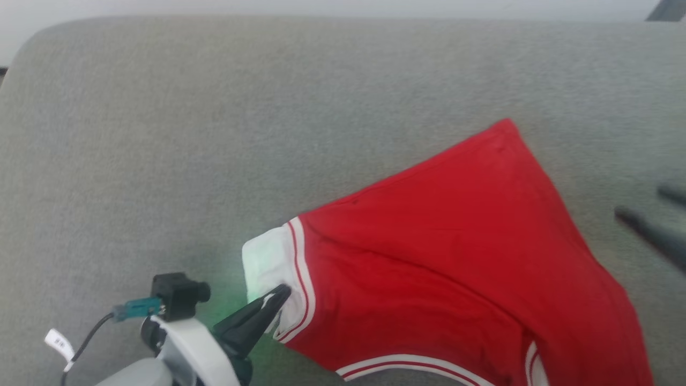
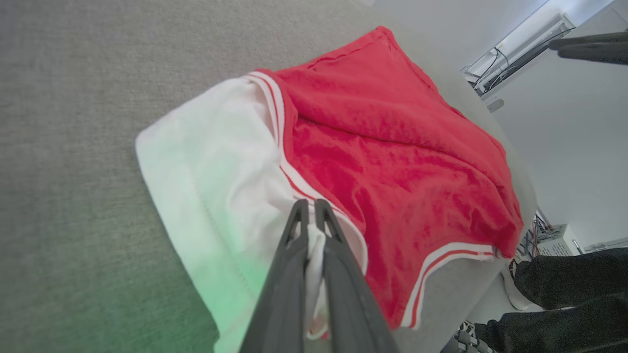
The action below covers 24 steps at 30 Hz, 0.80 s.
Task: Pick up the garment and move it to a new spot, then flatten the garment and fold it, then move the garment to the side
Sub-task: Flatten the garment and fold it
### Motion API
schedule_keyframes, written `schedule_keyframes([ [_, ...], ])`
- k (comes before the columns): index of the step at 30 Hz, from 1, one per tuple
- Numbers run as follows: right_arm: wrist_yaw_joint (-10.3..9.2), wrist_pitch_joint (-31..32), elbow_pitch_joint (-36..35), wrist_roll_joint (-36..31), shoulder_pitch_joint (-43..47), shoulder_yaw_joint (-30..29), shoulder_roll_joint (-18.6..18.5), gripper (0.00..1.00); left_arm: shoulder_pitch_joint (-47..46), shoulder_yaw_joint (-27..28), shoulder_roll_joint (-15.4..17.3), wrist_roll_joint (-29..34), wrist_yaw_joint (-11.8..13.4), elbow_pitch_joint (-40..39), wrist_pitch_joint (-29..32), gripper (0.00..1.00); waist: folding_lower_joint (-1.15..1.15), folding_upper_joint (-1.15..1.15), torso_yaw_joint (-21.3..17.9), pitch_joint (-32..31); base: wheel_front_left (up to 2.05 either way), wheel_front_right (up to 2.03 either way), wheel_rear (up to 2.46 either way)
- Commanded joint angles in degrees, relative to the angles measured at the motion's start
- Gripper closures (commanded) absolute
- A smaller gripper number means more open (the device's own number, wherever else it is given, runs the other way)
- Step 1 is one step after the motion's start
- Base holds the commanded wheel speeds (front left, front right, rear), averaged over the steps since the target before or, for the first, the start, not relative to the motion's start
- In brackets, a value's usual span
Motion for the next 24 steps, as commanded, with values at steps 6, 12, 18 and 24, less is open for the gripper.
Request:
schedule_keyframes([
  [6,0.0,-3.3,12.4,-5.1,-17.7,9.5,1.3,0.0,-4.4,-1.5,-2.3,0.7,0.1,0.0,0.0,1.0,0.0,0.0,4.2,5.0,0.0,0.0,0.0],
  [12,0.0,-4.3,25.7,-9.3,-30.2,20.2,1.8,0.0,-8.0,-3.1,-4.3,1.1,0.1,0.6,0.0,1.0,0.0,0.0,7.1,9.5,0.0,0.0,0.0],
  [18,0.0,-3.1,33.4,-8.4,-34.9,29.6,0.5,0.0,-10.2,-4.0,-5.8,1.1,0.1,1.4,0.0,1.0,0.0,0.0,9.1,11.7,0.0,0.0,0.0],
  [24,0.01,-1.2,36.3,-3.9,-35.4,34.8,-0.1,1.0,-10.3,-4.2,-6.0,0.6,0.2,1.8,0.0,1.0,0.0,0.0,8.9,11.7,0.0,0.0,0.0],
])
